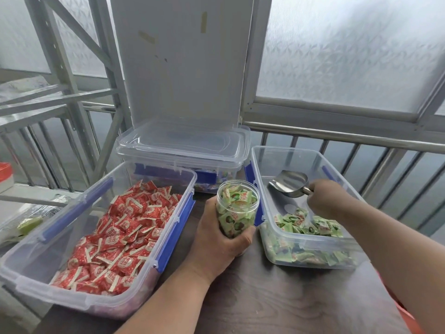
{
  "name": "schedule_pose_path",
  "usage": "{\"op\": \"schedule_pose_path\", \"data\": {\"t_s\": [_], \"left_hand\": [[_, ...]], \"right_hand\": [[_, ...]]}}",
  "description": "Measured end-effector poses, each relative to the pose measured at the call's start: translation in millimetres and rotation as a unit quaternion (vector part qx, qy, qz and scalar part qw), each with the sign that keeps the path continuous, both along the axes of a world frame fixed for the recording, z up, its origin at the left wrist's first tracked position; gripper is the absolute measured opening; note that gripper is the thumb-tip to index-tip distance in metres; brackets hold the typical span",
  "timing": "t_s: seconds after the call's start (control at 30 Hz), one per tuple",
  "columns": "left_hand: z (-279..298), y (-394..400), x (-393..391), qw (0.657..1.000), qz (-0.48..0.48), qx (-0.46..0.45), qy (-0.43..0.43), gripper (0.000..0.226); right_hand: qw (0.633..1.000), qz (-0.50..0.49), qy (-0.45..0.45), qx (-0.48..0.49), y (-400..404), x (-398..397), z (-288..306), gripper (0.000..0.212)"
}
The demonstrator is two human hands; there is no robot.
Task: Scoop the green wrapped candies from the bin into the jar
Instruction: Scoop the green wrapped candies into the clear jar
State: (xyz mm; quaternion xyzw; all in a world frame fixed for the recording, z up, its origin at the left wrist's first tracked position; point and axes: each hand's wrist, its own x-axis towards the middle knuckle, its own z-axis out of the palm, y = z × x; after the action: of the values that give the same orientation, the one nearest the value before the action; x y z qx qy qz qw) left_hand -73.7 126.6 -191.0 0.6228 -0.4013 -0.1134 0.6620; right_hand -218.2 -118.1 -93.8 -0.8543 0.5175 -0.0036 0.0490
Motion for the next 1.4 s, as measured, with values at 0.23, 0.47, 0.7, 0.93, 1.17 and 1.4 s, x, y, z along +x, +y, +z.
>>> {"op": "schedule_pose_path", "data": {"t_s": [0.23,0.47,0.7,0.93,1.17,1.4], "left_hand": [[1,0,0,1.0,0.009,0.011,0.001,0.068],[3,0,0,1.0,0.011,0.004,-0.007,0.067],[1,-1,2,1.0,0.013,-0.001,-0.015,0.065],[0,-1,3,1.0,0.004,0.005,-0.01,0.066],[1,1,3,1.0,-0.002,0.0,-0.004,0.066],[0,2,7,0.998,0.031,0.017,-0.057,0.067]], "right_hand": [[0.999,-0.006,-0.033,-0.035,-5,1,34,0.021],[0.997,0.059,0.044,-0.006,13,45,25,0.029],[0.989,0.07,0.123,0.052,10,48,-9,0.033],[0.995,0.05,0.084,0.033,7,42,-4,0.027],[0.986,0.0,-0.161,0.039,11,10,36,0.027],[0.965,0.114,-0.237,-0.009,51,-36,90,0.017]]}}
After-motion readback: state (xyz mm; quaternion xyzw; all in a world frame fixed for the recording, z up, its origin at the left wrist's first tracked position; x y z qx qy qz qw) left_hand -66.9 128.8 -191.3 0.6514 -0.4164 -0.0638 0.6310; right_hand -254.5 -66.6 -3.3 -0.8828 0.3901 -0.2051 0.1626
